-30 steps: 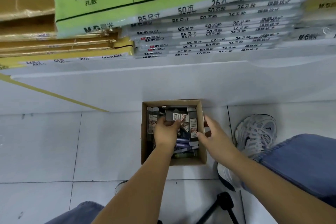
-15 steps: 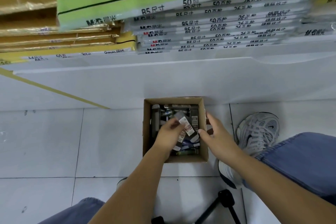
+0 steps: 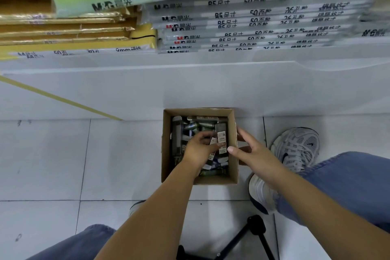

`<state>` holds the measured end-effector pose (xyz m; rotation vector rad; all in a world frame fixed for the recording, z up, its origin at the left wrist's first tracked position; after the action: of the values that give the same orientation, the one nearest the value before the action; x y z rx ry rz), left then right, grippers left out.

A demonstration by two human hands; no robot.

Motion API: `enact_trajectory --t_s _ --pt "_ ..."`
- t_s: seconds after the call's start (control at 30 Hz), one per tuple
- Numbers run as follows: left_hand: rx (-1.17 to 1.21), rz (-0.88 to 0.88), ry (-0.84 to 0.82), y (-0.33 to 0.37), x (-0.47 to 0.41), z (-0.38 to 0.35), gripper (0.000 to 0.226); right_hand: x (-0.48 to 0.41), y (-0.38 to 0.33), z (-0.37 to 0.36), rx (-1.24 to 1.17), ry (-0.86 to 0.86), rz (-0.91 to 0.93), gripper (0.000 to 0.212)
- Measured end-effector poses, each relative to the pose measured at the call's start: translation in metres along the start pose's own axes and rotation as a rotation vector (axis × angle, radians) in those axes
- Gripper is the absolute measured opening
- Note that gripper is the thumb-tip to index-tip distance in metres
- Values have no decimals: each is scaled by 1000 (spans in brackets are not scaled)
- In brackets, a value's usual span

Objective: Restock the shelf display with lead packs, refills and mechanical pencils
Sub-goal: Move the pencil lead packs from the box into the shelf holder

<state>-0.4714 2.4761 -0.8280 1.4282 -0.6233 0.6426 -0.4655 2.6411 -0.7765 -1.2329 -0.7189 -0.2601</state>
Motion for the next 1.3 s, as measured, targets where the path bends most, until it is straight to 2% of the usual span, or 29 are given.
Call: enact_trajectory --t_s 0.3,0.5,0.8,1.0,1.07,1.13,1.2,1.23,1.3 --pt "-136 -16 -2 6 -3 -14 48 -1 1 2 -56 -37 -32 68" --pt "-174 -69 15 9 -2 -19 40 -1 3 3 -93 -51 -31 66" --pt "-78 -14 -46 9 -7 -5 40 -1 1 1 -123 -68 -32 69" --pt "128 83 -104 11 3 16 33 0 -1 2 -122 -64 -36 65" --pt "202 94 -135 13 10 22 33 4 -9 -2 -47 -48 -28 65" --pt "263 73 -152 18 21 28 32 9 -23 -2 203 92 45 64" --pt "309 23 -165 28 35 32 32 19 -45 -5 371 297 216 58" --pt "340 -8 -173 35 43 34 33 24 -56 -10 361 323 280 55" --pt "398 -75 -189 51 62 38 35 33 -75 -25 278 269 328 46"
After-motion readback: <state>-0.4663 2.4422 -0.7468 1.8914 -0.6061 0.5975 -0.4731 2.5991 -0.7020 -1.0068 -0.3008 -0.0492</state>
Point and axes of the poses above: each hand's wrist, its own x-axis away from the middle knuckle, its own z-axis out of the back of the hand, y = z × x, the point moved 5 cm from there along -x, towards the middle knuckle, and after that the axes turned 1 degree about x, right-handed, at the moved point
